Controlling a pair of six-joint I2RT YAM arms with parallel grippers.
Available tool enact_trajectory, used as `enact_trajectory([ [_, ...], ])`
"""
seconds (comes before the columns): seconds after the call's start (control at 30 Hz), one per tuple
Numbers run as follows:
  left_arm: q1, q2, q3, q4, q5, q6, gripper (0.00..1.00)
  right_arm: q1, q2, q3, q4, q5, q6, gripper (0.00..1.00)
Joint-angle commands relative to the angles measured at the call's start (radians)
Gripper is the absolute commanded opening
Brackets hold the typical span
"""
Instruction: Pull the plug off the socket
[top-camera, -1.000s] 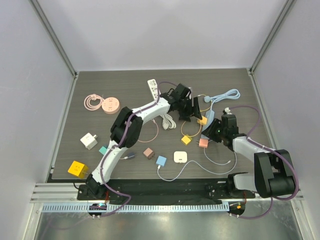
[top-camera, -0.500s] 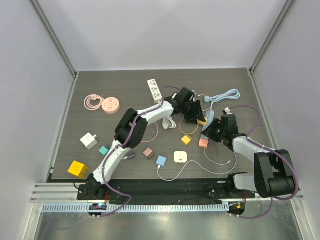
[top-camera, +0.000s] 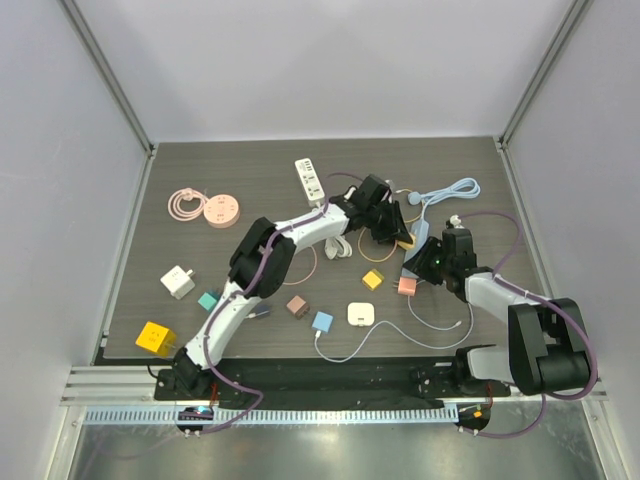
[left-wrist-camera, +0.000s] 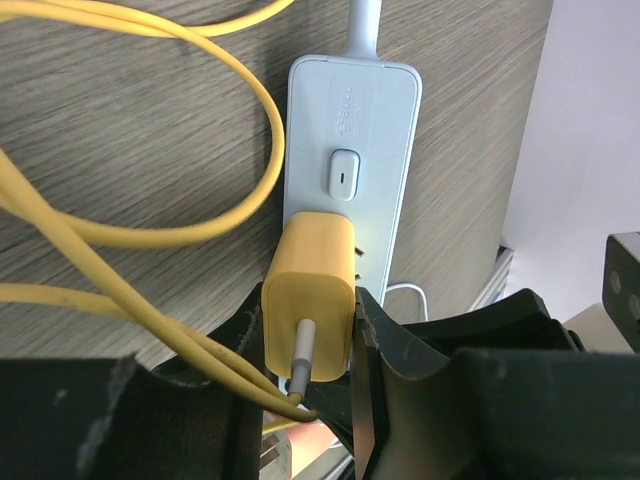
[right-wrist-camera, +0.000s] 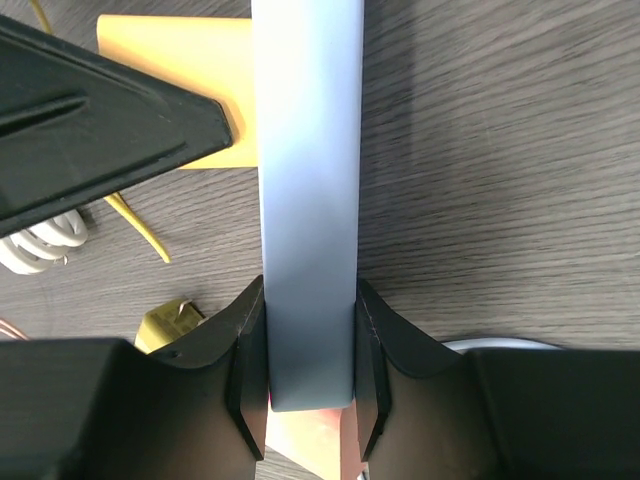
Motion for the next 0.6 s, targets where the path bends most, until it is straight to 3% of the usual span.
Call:
enact_trajectory([
  [0.0, -0.008, -0.117, -0.049, 0.058, -0.065, 0.010, 0.00, 0.004, 0.002, 0.010, -0.037, 0.089, 0.030, 0.01],
  [0.1, -0.003, -0.176, -0.153, 0.171, -0.019, -0.038, 0.00, -0.039, -0.018, -0.010, -0.039, 0.104, 0.061, 0.01],
  [0.13, 0.000, -0.190, -0.187, 0.274, -0.003, -0.065, 0.00, -0.076, -0.012, -0.013, -0.039, 0.092, 0.064, 0.01],
  [0.27, 0.020, -0.241, -0.309, 0.479, 0.024, -0.153, 0.00, -0.197, 0.040, -0.022, -0.022, -0.026, 0.066, 0.01],
  [0.47, 0.008, -0.313, -0.258, 0.196, -0.158, 0.051, 0.00, -0.211, 0.057, -0.001, -0.042, 0.005, 0.049, 0.01],
  [0.57, 0.029, -0.321, -0.253, 0.153, -0.117, 0.030, 0.00, -0.209, 0.056, 0.006, -0.045, 0.025, 0.044, 0.01],
])
